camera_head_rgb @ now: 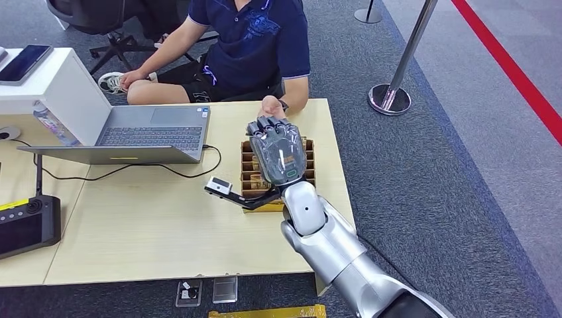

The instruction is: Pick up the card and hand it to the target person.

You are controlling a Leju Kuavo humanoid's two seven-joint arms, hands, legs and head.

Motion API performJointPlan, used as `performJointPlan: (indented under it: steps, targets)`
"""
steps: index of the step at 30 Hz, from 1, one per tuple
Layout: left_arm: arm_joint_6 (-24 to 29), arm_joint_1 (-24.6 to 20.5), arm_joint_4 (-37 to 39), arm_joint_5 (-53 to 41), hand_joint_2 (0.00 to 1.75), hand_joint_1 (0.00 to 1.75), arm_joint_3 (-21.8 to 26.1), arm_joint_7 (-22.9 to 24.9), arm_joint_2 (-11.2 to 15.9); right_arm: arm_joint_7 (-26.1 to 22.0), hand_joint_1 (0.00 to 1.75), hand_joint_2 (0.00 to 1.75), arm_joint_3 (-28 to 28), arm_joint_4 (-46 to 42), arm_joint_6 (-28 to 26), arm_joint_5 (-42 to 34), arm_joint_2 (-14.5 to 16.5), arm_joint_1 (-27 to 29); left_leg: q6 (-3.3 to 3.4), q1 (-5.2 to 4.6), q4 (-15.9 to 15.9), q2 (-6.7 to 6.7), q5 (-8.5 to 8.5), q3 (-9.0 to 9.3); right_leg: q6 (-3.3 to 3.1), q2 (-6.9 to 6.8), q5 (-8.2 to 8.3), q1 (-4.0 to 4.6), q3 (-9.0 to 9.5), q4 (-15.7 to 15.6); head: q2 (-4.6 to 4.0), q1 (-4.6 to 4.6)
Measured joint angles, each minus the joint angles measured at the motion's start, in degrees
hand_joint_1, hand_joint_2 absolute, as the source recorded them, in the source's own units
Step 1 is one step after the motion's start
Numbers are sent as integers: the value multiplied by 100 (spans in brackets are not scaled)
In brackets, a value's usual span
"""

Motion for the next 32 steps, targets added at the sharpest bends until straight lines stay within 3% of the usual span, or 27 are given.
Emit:
performJointPlan:
  steps: [1, 5, 7, 11, 26, 28, 31, 32]
  targets:
    - [-1, 0, 1, -4, 175, 0, 1, -1, -1, 215, 150, 175, 144, 62, 0, 4, -27, -73, 0, 0, 0, 0, 0, 0, 0, 0, 0, 0, 0, 0, 0, 1]
    - [-22, 2, 1, -53, 175, 0, 1, -31, -5, 755, 0, 0, 689, 341, -2, 8, -119, -340, 0, 0, 0, 0, 0, 0, 0, 0, 0, 0, 0, 0, 0, 3]
    - [-40, 4, 1, -106, 175, 0, 1, -86, -6, 780, 0, 0, 856, 465, -2, 7, -146, -417, 0, 0, 0, 0, 0, 0, 0, 0, 0, 0, 0, 0, 0, 3]
    - [-52, 11, 3, -113, 0, 0, 2, -164, -7, 651, 0, 0, 957, 637, -4, 11, -164, -469, 0, 0, 0, 0, 0, -1, 0, 0, 0, 0, 0, 0, 0, 2]
    - [-9, 30, 23, -56, 0, 0, 47, -171, -6, 363, 0, 0, 957, 930, -7, -2, -157, -521, 0, 0, 0, 0, 0, 0, 0, 0, 0, 0, -1, 0, 0, -2]
    - [-9, 37, 25, -56, 0, 0, 54, -173, -7, -43, 0, 0, 788, 829, -8, -137, -140, -446, 0, 0, 1, -1, 0, 0, 0, 0, 0, 0, -1, 0, 0, 1]
    - [-7, 54, 26, -56, 0, 0, 72, -190, -8, -1226, 0, 0, 4, 456, -19, -574, 22, -186, 0, 0, 1, -3, 0, -2, 0, -2, 0, 0, -2, 0, 0, -2]
    - [-6, 56, 26, -56, 0, 0, 76, -194, -7, -1426, 0, 0, -171, 389, -21, -646, 62, -142, 0, 0, 1, -3, 0, -3, 0, -3, 0, 0, -3, 0, 0, -5]
